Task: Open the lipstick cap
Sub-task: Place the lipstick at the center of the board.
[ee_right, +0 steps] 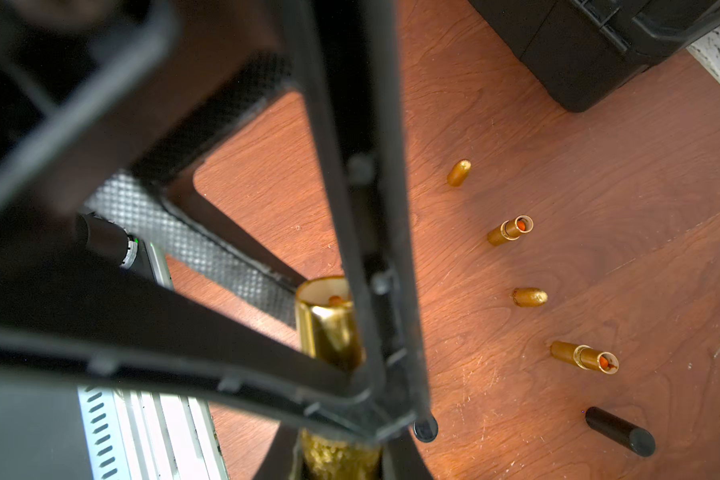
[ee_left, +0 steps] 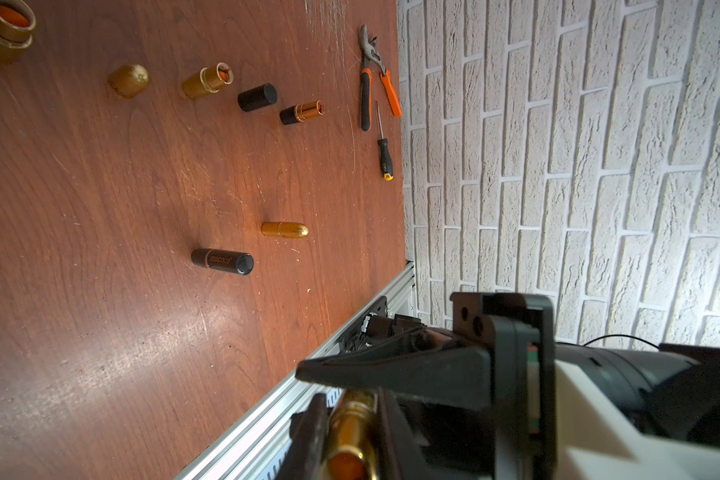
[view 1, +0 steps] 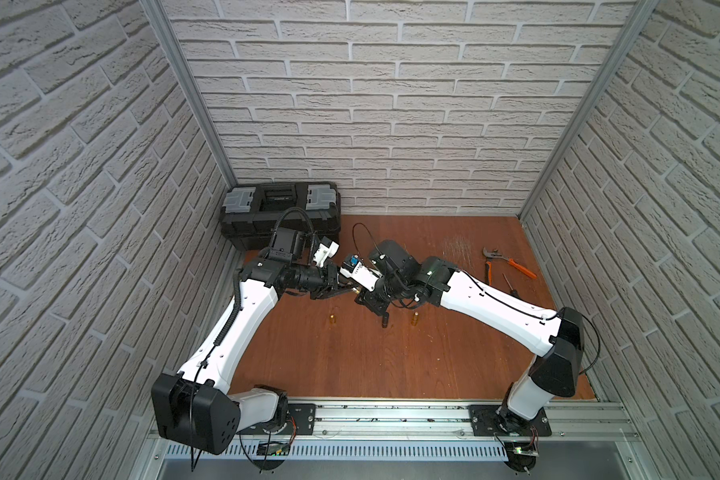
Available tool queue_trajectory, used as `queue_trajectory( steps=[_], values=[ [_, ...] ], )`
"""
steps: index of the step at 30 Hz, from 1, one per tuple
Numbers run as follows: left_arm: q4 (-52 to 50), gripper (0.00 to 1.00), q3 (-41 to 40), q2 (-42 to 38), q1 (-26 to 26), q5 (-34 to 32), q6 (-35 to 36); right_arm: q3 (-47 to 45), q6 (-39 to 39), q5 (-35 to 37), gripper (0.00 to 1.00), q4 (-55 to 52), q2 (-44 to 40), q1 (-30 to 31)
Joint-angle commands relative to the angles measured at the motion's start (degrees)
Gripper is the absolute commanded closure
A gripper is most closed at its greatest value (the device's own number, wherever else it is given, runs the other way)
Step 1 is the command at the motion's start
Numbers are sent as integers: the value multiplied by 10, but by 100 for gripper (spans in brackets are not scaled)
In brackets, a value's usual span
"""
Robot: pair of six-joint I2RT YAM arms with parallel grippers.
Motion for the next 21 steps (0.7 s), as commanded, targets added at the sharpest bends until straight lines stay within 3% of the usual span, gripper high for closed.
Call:
queue_trajectory(
  steps=[1,10,13,21],
  values=[
    [-21,80,8,4,-2,-7,18,16,-6,16,96,16,-3,3],
    [-48,82,36,3,35,-34,34,48,-27,84,87,-37,-12,0],
    [-48,81,40,4,41,-41,39,53,-25,75,76,-48,-18,-4],
    [-39,81,43,3,73,-23,31,40,-20,82,75,-54,-25,-7]
  ],
)
